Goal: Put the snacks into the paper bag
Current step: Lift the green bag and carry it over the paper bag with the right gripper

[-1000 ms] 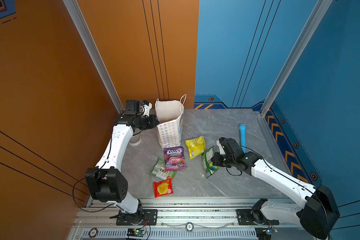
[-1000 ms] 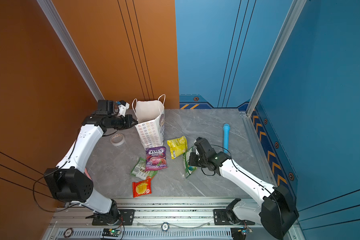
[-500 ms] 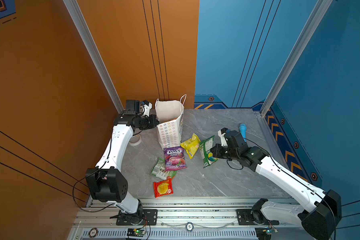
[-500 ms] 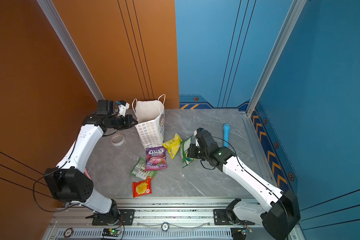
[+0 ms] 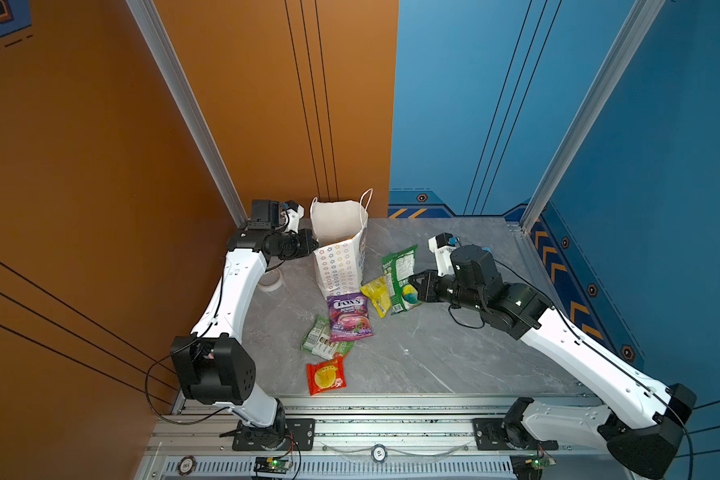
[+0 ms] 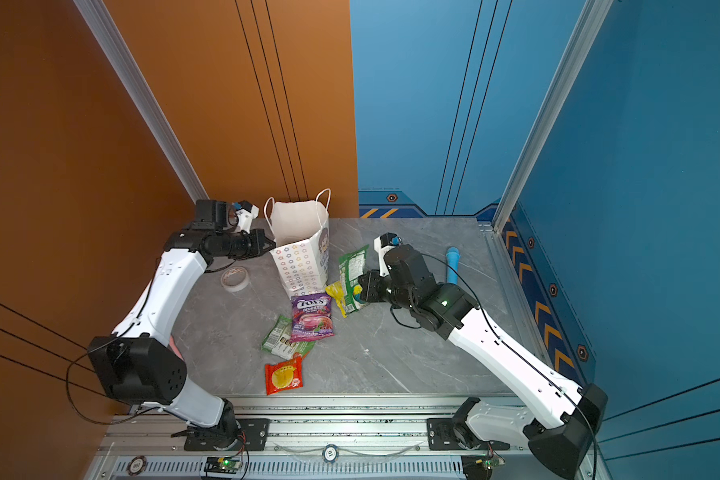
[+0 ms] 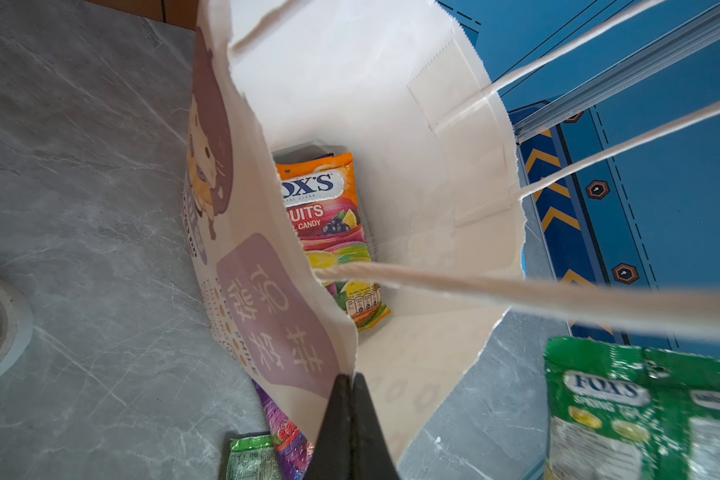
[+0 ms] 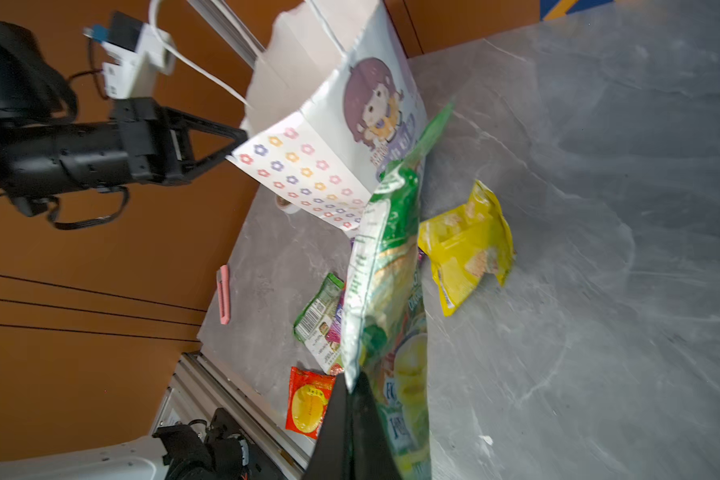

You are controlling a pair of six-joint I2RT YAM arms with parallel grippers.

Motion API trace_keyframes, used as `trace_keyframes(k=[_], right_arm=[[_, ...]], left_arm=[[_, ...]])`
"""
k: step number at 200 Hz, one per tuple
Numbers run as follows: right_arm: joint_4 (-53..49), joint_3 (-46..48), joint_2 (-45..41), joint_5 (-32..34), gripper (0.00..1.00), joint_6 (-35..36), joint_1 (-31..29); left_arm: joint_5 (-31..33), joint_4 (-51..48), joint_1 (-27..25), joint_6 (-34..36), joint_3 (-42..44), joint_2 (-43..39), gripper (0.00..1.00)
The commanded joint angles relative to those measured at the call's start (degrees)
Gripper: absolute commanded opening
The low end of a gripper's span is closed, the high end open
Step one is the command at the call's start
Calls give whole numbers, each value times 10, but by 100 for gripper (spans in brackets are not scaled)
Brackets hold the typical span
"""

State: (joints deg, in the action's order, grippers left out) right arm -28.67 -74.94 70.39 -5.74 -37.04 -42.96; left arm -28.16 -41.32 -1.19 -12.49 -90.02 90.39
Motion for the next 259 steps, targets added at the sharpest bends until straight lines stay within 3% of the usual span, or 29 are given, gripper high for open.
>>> trace_keyframes(k=[1,108,259], right_arm=[[47,-39,38,5,0,17,-7],[83,-290,230,-18,0,62,-33],[47,-595,470,-19,0,79,13]], left_arm=[[6,-16,-4,2,14,2,2],[4,-15,-6,1,14,5,2],[6,-16,-7,2,14,7,2]])
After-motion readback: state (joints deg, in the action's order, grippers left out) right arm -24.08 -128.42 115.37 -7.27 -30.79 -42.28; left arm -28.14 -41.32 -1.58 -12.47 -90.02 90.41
